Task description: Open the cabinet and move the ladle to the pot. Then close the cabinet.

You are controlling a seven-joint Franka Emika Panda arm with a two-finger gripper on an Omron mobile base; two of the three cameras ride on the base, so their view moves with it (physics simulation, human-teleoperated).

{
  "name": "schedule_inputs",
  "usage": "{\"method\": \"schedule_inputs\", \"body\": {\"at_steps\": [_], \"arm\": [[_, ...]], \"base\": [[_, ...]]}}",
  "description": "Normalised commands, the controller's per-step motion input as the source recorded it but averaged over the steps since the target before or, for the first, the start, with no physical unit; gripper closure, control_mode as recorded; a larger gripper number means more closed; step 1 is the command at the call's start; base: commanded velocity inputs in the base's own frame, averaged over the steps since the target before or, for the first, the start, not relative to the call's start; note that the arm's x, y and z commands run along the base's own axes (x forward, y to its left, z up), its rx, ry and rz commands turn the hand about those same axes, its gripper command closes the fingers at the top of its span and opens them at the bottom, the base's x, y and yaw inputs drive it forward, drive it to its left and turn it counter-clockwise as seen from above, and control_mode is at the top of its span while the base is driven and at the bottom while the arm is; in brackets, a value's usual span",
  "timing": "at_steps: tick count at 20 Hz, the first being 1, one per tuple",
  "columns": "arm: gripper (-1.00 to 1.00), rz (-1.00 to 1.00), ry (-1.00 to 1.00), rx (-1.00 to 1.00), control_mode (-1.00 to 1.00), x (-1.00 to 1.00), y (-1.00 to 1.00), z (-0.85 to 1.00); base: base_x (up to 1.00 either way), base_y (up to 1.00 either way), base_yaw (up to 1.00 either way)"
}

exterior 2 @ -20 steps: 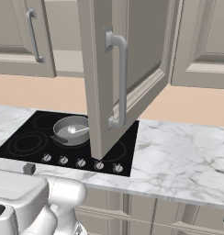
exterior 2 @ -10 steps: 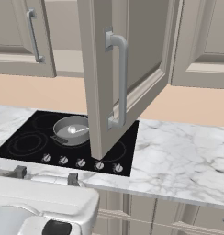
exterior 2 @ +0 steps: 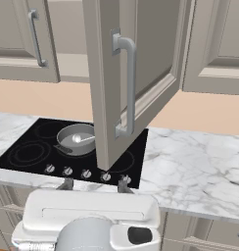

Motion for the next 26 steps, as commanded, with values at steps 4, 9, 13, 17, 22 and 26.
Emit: {"method": "schedule_inputs", "body": {"at_steps": [4, 9, 13, 17, 22, 26], "arm": [[-1.0, 0.13, -0.01, 0.1, -1.0, 0.54, -0.46, -0.19], [-1.0, 0.14, -0.03, 0.12, -1.0, 0.62, -0.37, -0.19], [-1.0, 0.12, -0.04, 0.11, -1.0, 0.73, -0.14, -0.18], [-1.0, 0.12, -0.03, 0.11, -1.0, 0.73, -0.01, -0.09], [-1.0, 0.12, -0.04, 0.11, -1.0, 0.65, 0.0, -0.01], [-1.0, 0.12, -0.05, 0.1, -1.0, 0.39, 0.0, 0.0]], "base": [[0.0, 0.0, 0.0], [0.0, 0.0, 0.0], [0.0, 0.0, 0.0], [0.0, 0.0, 0.0], [0.0, 0.0, 0.0], [0.0, 0.0, 0.0]]}}
